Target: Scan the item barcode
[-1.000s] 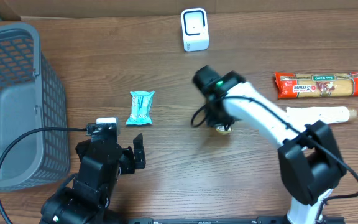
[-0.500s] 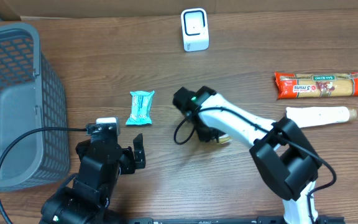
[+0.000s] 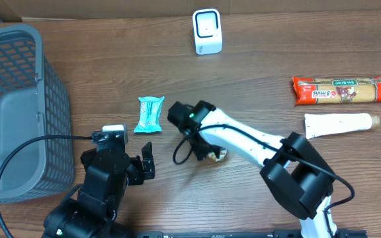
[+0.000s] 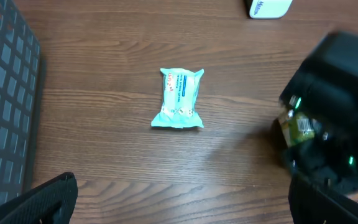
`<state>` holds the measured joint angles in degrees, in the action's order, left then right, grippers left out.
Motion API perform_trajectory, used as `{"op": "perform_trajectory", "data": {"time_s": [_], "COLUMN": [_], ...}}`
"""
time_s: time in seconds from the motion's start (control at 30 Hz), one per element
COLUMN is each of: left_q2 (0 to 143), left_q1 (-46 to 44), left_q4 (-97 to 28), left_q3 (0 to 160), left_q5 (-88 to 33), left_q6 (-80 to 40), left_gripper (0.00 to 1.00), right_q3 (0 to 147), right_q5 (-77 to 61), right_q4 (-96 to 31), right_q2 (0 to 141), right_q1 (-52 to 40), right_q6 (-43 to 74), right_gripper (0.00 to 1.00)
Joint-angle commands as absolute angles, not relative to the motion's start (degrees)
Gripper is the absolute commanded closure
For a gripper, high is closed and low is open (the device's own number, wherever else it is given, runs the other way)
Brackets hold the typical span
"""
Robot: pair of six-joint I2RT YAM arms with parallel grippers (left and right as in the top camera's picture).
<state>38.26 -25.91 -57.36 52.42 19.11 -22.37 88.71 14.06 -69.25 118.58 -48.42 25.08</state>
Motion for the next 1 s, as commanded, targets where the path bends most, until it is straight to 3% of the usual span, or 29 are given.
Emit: {"op": "perform_trajectory", "data": {"time_s": [0.0,0.13,0.3,0.63,0.8,0.97], "left_q2": [38.1,38.1,38.1,38.1,38.1,38.1], "left_q1": [-26.3,-26.3,-26.3,-26.3,-26.3,-26.3], "left_q4": [-57.1,-57.2,-57.1,-57.1,-57.2,-57.1], "left_q3": [52.1,52.1,52.1,52.1,52.1,52.1], "left_q5": [19.9,19.9,19.9,19.9,19.9,19.9], "left_q6": [-23.2,-23.2,-23.2,-23.2,-23.2,-23.2], "left_gripper": [0.00,0.00,0.00,0.00,0.00,0.00], "right_q3": [94.0,94.9,92.9,79.2,74.6,73.8], "right_q5": [12.1,3.7,-15.5,-22.2,-26.6,-26.7], "right_q4": [-69.4,-69.4,-70.2,-61.8,-55.6,-53.4], "right_q2": [114.7,111.0,110.8,110.8,110.8,110.8], "right_q1": [-44.3,-38.9,-32.1,-31.7,-31.7,-31.7], "right_q6": [28.1,24.6,15.9,16.3,17.2,18.3], "right_gripper": [0.14,0.00,0.00,0.00,0.13,0.51]}}
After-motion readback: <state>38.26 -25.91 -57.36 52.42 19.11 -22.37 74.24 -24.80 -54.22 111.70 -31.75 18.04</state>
